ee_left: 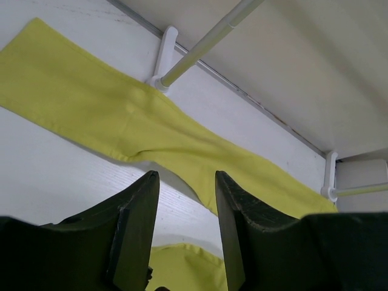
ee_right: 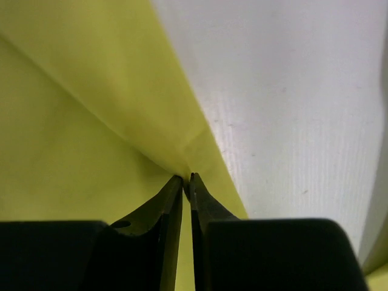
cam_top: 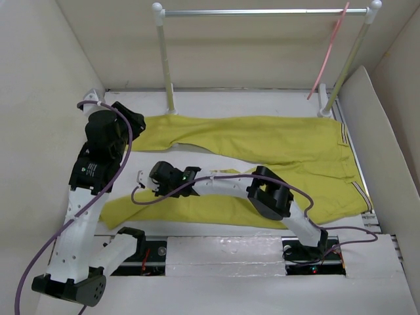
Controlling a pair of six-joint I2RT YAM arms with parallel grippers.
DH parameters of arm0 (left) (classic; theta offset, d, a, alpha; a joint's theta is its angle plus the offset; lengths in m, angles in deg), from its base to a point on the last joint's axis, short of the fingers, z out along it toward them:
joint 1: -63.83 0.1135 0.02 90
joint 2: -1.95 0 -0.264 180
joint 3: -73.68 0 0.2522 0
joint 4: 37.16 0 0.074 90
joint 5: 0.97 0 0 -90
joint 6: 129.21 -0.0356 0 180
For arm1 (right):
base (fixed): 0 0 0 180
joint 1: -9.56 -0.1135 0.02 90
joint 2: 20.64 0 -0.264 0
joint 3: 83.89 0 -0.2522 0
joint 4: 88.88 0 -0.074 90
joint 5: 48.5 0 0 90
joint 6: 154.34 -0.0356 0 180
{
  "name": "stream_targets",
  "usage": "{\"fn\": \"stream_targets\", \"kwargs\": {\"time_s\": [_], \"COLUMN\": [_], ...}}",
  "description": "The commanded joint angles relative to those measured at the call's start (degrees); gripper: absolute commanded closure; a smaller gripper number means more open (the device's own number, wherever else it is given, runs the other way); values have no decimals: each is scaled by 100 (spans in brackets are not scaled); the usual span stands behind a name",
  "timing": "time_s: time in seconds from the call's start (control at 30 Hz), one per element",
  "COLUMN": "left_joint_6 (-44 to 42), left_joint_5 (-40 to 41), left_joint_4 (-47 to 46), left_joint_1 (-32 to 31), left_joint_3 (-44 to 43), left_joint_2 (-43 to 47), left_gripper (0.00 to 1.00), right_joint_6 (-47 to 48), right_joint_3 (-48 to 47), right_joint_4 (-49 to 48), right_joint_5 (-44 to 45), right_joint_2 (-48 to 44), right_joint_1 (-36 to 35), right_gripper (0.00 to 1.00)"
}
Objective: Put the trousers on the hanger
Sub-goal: Flatten out the trousers at the center of the board.
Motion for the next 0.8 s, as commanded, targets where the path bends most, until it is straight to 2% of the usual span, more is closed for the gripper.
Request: {"fn": "stream_targets", "kwargs": {"time_s": [0.0, 0.03, 0.07, 0.1, 0.23, 0.47, 0.5, 0.53, 0.57, 0.6, 0.67, 0.77], "left_joint_6": [-92, -118, -127, -144, -223, -197, 55, 58, 128, 215, 488, 909], "left_joint_5": [14, -3, -3, 5, 154, 515, 724, 726, 770, 831, 840, 727], "left_joint_4": [-28, -36, -45, -37, -63, 209, 514, 517, 604, 701, 746, 781], "left_joint_1": [-8, -8, -8, -8, -8, -8, -8, -8, -8, -8, -8, -8], "left_joint_3": [94, 112, 147, 173, 366, 902, 1173, 1176, 1306, 1473, 2105, 2800], "left_joint_2": [103, 103, 85, 76, 33, 41, 102, 103, 216, 304, 480, 411], "left_gripper": [62, 62, 62, 62, 63, 64, 64, 64, 62, 60, 51, 49], "right_joint_6": [-463, -559, -586, -604, -962, -2203, -2299, -2300, -2483, -2511, -2503, -2415], "right_joint_3": [-462, -480, -472, -480, -989, -2193, -2359, -2361, -2344, -2274, -2291, -2081], "right_joint_4": [-209, -288, -445, -508, -412, -377, -429, -429, -490, -517, -395, -341], "right_joint_5": [633, 563, 406, 326, 167, -1053, -1202, -1247, -1283, -1318, -1371, -1756], "right_joint_2": [123, 88, 61, 61, 342, 1326, 1336, 1336, 1257, 1065, 879, 300], "right_joint_1": [132, 280, 333, 395, 729, 1537, 1651, 1652, 1652, 1722, 1792, 1968], "right_gripper": [86, 90, 98, 100, 100, 100, 83, 83, 57, 48, 41, 40]}}
